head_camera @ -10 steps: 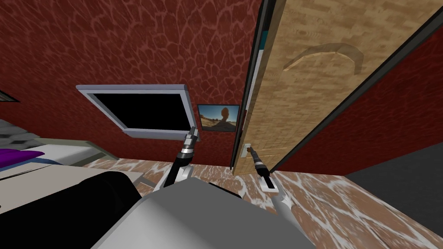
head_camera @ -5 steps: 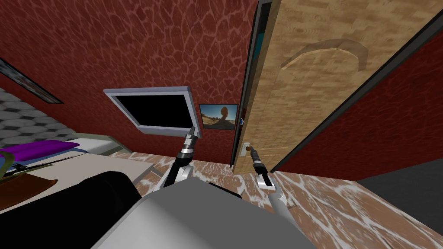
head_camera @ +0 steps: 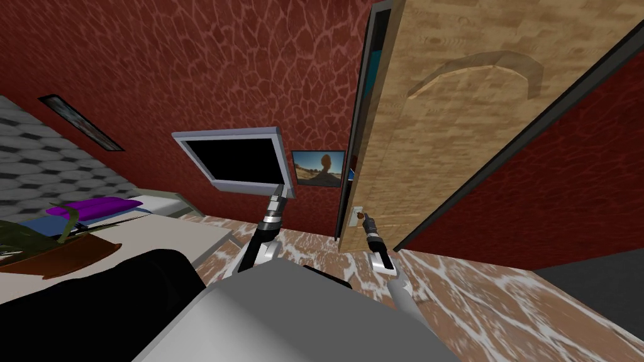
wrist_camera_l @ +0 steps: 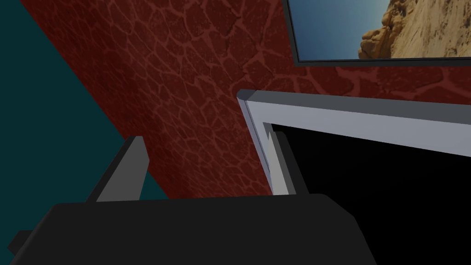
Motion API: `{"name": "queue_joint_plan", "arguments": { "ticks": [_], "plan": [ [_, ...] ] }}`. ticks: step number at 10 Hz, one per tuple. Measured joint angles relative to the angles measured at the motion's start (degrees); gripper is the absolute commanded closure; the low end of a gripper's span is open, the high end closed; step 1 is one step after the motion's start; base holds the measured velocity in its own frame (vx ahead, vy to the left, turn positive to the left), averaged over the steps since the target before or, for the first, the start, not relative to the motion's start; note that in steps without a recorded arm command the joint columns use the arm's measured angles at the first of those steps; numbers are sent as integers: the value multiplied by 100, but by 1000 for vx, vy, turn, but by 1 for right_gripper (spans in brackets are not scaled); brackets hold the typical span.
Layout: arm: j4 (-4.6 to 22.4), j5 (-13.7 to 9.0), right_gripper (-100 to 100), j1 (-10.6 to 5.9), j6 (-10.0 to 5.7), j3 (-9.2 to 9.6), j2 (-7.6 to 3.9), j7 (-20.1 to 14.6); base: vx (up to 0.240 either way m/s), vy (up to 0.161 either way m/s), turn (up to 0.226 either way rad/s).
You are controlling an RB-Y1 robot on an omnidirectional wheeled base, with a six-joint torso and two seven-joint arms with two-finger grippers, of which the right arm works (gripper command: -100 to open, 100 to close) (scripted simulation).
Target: Pull the door open
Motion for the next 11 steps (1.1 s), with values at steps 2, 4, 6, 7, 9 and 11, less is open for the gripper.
{"name": "queue_joint_plan", "arguments": {
  "ticks": [2, 4, 6, 7, 9, 11],
  "plan": [
    [-95, -216, 100, 18, 119, 60, 16, -217, -58, -56, 102],
    [10, -588, 100, -36, 97, 136, 14, -573, -73, -79, 127],
    [158, -971, -100, -138, 113, 215, 91, -906, -55, -84, 70],
    [168, -1088, -100, -160, 131, 204, 61, -1046, -81, -70, 85],
    [182, -1266, -100, -145, 176, 262, 48, -1333, -98, -36, 111],
    [68, -1486, -100, -117, 268, 346, 72, -1648, -80, -43, 86]
  ]
}}
